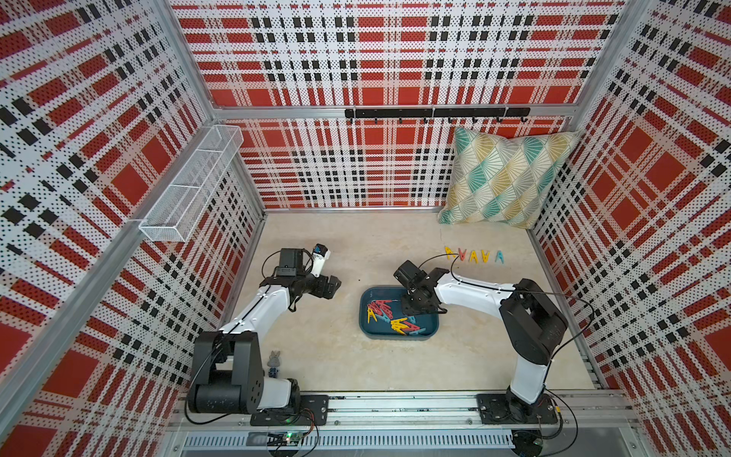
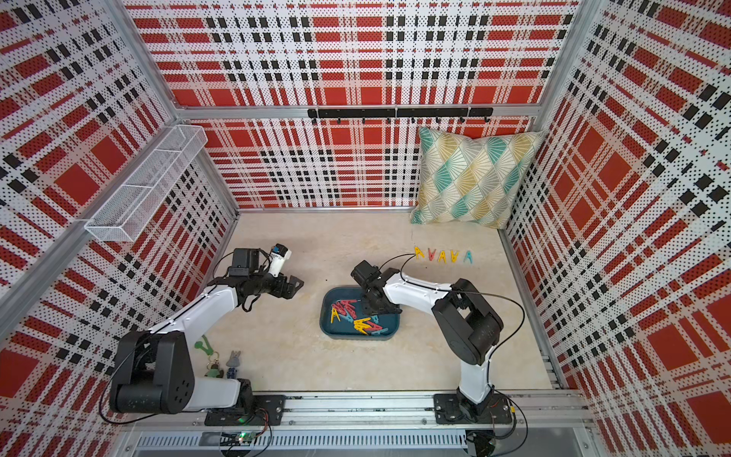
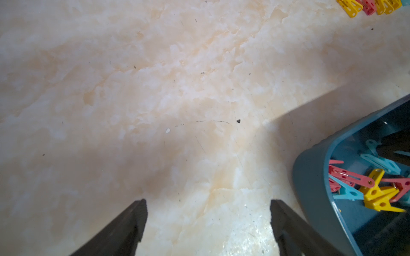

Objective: Take the clothespins out of the storage box
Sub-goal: Pick up the clothespin from the storage box.

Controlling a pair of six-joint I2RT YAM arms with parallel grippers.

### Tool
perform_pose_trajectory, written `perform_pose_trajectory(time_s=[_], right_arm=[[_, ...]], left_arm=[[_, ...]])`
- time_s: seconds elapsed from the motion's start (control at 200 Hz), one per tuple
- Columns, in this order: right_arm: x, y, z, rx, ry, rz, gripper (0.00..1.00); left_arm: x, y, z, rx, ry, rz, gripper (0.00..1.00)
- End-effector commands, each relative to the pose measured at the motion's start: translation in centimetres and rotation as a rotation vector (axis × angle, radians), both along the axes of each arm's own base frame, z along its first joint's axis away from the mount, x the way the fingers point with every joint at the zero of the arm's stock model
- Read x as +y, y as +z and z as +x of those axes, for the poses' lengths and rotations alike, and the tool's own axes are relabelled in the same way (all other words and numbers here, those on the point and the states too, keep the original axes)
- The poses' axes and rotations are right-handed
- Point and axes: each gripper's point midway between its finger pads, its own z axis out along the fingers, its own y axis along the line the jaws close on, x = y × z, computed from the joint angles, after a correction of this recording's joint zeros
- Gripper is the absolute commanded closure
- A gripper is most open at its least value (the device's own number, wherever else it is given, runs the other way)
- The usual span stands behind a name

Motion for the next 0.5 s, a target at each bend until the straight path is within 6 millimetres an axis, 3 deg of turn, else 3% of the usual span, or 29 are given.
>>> perform_pose_trajectory(time_s=[0.0, 0.496], right_arm=[[0.1, -0.5, 0.3, -0.013, -0.016, -0.018, 0.76], [0.1, -2.1, 0.0, 0.012, -0.028, -0.035, 0.81]], left_arm=[[0.2, 0.5, 0.1, -0.022, 0.002, -0.007, 0.08], [0.1, 0.6, 0.2, -0.023, 0.000, -0.008, 0.08]])
